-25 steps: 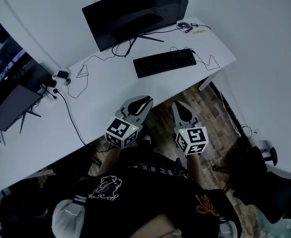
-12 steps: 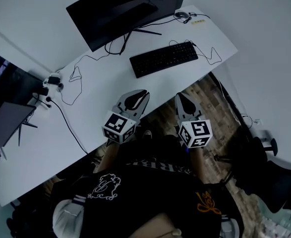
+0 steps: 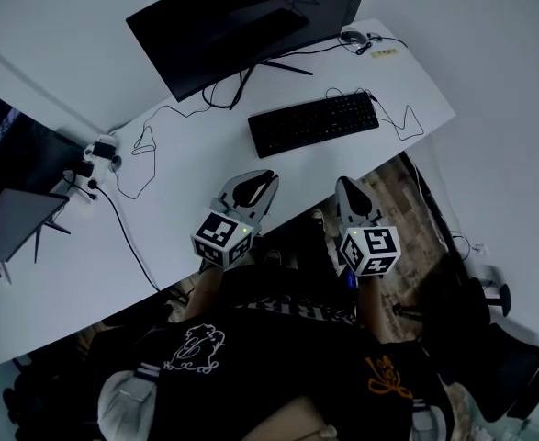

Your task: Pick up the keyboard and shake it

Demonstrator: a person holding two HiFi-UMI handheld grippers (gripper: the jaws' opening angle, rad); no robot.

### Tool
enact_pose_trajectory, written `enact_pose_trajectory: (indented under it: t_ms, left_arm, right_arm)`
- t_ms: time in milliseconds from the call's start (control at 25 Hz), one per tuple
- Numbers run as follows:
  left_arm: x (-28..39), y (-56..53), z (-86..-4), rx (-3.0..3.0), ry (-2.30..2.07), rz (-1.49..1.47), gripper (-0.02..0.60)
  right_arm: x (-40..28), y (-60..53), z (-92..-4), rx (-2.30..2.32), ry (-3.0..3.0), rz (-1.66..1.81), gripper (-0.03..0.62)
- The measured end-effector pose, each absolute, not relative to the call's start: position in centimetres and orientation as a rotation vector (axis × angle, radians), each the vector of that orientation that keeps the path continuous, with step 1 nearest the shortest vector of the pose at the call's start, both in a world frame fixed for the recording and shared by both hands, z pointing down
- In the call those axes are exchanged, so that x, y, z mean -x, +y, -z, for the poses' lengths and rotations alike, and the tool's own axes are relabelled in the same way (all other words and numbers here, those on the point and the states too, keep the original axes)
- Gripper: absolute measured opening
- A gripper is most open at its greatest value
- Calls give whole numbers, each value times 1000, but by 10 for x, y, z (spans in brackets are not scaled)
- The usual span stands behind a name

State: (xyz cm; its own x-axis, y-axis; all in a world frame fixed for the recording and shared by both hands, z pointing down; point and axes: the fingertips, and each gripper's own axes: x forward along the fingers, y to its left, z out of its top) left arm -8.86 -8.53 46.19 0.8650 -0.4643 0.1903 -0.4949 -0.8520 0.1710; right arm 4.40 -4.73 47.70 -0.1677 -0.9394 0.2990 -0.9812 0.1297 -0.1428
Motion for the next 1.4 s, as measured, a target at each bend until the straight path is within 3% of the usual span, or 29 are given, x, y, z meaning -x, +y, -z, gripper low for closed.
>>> enact_pose_trajectory:
  t_ms: [440,720,1040,1120,1280,1400]
  left_arm:
    - [51,-163,-496,-2761,-943,-267,49]
    - [36,-234,-563,-2654,-1032,-405,51]
    - [54,-285,-652,-2382,-1111,-646,60]
    - [62,-296,-667,-2306,-1142,-644,97]
    - [72,-319,-689,-2142,-1154,-559,243]
    - [70,-330,-703,-2056,-1108,-510,291]
  right_arm:
    - [-169,-144,-522,-1864,-2253,-546,15]
    - [-267,-207,-598,-1783,-2147,-602,16]
    - [-313,-249,-676,-1629,-2117,-775,149]
    - [-316,-258,-688,-1585,-2124,-773,187]
    - [-318,-270,-700,-1529,-2160,-814,266]
    - [-316,-271,-710,-1502,-2174,-938,320]
